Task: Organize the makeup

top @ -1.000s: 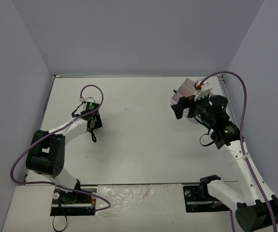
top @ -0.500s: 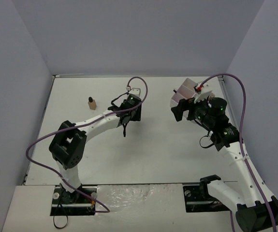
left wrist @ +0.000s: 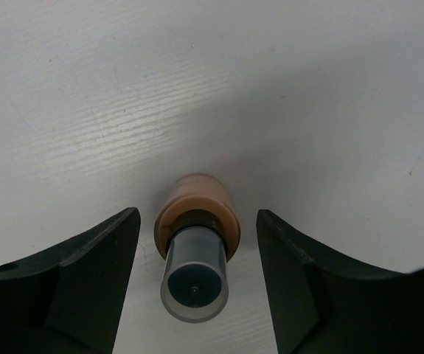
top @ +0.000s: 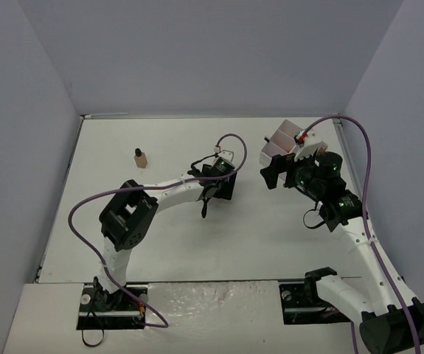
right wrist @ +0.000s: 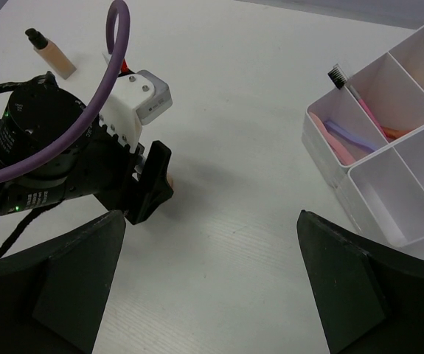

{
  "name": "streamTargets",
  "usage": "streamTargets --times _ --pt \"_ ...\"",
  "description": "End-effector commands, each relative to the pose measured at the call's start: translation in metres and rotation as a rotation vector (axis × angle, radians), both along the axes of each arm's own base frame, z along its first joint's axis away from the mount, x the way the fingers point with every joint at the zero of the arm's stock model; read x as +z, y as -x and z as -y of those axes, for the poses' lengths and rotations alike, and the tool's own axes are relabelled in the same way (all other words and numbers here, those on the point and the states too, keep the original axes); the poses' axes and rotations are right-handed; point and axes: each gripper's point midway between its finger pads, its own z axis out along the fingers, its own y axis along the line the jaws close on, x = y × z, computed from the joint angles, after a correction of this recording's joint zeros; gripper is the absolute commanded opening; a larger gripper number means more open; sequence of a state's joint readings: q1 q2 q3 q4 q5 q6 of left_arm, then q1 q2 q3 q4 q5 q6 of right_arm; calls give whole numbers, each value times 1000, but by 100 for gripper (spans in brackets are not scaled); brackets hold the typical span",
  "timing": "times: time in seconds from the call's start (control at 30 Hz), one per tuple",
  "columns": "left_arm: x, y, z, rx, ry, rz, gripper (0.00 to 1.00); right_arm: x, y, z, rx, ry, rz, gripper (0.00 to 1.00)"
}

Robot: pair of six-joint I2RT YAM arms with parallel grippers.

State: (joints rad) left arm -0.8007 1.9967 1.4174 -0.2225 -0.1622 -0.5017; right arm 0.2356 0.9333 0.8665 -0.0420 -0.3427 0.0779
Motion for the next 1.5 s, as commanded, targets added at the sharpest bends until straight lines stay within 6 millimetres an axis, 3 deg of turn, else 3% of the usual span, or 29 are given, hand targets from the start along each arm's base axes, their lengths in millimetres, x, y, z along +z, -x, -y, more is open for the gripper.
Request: streamTargets --times 0.0,0.17,0.3,0.4,0.47,0.53,0.67,0.83,1.03,1.1,1.17,1.47 --pt "46 -11 11 0 51 91 67 19 -8 0 -12 -8 66 100" --pt "94 -11 3 25 94 167 88 27 -11 -5 14 -13 73 100" --pt "136 -10 -15 57 118 243 93 28 -15 -12 37 -5 71 100" --pt "171 -9 -50 124 130 284 93 20 -19 -26 68 25 53 100" --pt "182 -8 -77 177 135 289 93 11 -25 -35 77 64 39 98" --pt "178 -6 -105 226 122 281 93 -5 -23 -63 137 114 18 96" --pt "184 -1 -172 343 124 284 93 -34 -30 -94 204 168 -14 93" --pt "181 31 -246 429 63 287 94 -64 -42 -121 259 201 -33 87" --pt "180 68 -312 518 -25 338 94 -100 -55 -148 316 243 -72 80" --pt "187 78 -324 539 -38 379 94 -107 -59 -153 325 253 -78 76" --pt "183 89 -332 554 -54 396 94 -119 -64 -160 333 268 -90 71" --pt "187 124 -344 582 -16 487 95 -145 -77 -164 318 302 -95 50"
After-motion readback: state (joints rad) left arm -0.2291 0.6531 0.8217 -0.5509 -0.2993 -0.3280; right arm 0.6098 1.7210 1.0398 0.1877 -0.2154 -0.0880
